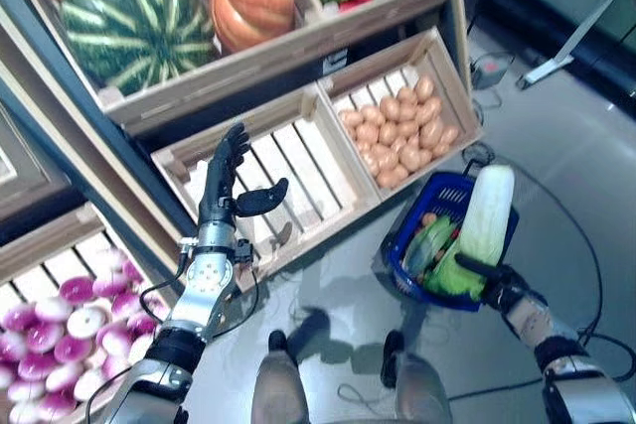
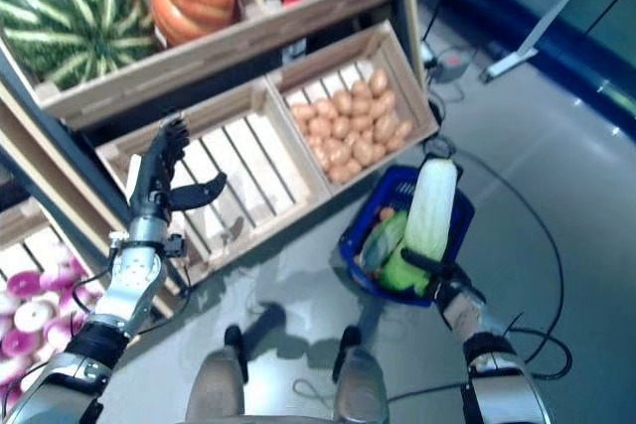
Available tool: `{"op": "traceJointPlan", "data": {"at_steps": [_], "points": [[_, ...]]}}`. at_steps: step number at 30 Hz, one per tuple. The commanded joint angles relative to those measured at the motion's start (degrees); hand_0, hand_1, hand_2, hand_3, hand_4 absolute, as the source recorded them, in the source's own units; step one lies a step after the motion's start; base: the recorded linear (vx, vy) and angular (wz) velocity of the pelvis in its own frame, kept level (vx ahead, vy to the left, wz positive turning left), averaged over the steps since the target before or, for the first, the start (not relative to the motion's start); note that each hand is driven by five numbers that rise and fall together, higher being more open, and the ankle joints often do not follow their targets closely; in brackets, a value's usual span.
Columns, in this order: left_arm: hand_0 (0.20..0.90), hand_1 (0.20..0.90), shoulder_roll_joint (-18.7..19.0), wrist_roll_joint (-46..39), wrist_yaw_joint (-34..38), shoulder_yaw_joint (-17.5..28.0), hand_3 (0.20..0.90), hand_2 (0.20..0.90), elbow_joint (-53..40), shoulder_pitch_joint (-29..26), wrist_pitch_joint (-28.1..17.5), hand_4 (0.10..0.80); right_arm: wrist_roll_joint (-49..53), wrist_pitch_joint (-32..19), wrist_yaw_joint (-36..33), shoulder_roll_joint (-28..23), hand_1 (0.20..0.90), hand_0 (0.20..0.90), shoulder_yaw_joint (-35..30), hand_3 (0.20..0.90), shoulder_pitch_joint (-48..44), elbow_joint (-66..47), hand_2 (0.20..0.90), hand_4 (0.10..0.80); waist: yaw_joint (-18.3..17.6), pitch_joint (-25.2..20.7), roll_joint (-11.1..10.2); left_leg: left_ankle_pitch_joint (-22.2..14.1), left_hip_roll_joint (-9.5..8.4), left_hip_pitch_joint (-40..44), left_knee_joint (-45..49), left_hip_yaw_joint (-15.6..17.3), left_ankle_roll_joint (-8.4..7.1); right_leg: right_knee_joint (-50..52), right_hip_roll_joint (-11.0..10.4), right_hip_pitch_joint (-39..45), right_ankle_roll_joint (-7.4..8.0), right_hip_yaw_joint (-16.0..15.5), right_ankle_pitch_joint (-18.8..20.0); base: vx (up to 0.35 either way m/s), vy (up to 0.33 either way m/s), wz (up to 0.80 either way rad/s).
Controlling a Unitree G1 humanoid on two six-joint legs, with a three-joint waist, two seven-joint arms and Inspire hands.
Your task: Put vegetables into the basket
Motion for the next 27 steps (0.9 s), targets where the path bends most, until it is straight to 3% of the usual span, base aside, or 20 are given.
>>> {"op": "traceJointPlan", "data": {"at_steps": [1,8,12,19,20,21,27], "points": [[0.900,0.900,0.03,-2.73,0.75,-0.11,0.900,0.900,-1.06,-4.98,-5.88,0.800,5.27,-6.89,2.04,-4.80,0.300,0.300,-4.02,0.300,-5.84,1.50,0.300,0.400,1.40,-0.65,0.03,-11.78,0.44,-3.18,14.35,-0.62,0.28,14.83,-4.43,-0.64,-2.94,-0.44,-8.52,-0.070,0.009,0.18],[0.900,0.900,-0.33,-5.27,-1.55,-3.64,0.900,0.900,-0.62,-5.56,-7.17,0.800,3.67,-7.71,0.89,-9.21,0.300,0.300,-5.07,0.300,-10.67,6.27,0.300,0.400,1.82,2.57,1.82,-18.85,-0.62,-12.53,29.36,-2.34,1.02,30.59,-8.00,-11.64,-3.07,1.30,-14.84,-0.053,-0.028,0.17],[0.900,0.900,-0.16,-6.60,-1.47,-4.54,0.900,0.900,-1.19,-5.47,-7.71,0.800,2.73,-7.07,0.05,-10.84,0.300,0.300,-4.77,0.300,-12.86,7.06,0.300,0.400,1.71,3.42,2.35,-20.32,-0.62,-16.20,33.84,-3.05,0.87,34.35,-8.67,-15.44,-3.04,2.37,-16.16,-0.040,-0.020,0.11],[0.900,0.900,0.21,-9.05,-1.83,-5.21,0.900,0.900,-4.95,-4.87,-8.46,0.800,3.31,-6.22,-3.71,-14.95,0.300,0.300,-5.21,0.300,-17.25,8.51,0.300,0.400,1.66,4.65,3.61,-26.13,-1.28,-24.77,45.61,-5.41,0.39,45.02,-9.30,-24.74,-2.79,5.30,-20.84,-0.038,-0.003,0.06],[0.900,0.900,0.24,-9.15,-1.49,-5.38,0.900,0.900,-5.44,-4.94,-8.02,0.800,3.00,-6.14,-4.29,-15.71,0.679,0.679,-5.50,0.679,-18.03,8.85,0.679,0.653,1.60,4.57,3.67,-26.74,-1.40,-25.98,47.16,-5.85,0.31,46.73,-9.23,-26.10,-2.83,5.69,-21.42,-0.035,0.002,0.01],[0.900,0.900,0.14,-9.41,-1.36,-5.52,0.900,0.900,-5.34,-5.04,-8.04,0.800,3.00,-6.10,-4.48,-16.04,0.900,0.900,-5.48,0.900,-18.50,9.23,0.900,0.800,1.59,4.44,3.73,-26.97,-1.46,-26.63,47.87,-6.01,0.22,47.54,-9.16,-26.77,-2.86,5.88,-21.68,0.000,0.000,0.00],[0.900,0.900,0.27,-9.21,-0.59,-5.51,0.900,0.900,-5.55,-5.12,-7.89,0.800,3.66,-6.67,-3.70,-16.94,0.900,0.900,-6.81,0.900,-17.25,9.45,0.900,0.800,1.38,3.59,3.45,-27.47,-1.81,-27.08,48.89,-6.54,0.35,49.07,-8.77,-27.57,-2.85,6.10,-22.19,0.020,0.000,0.00]]}}
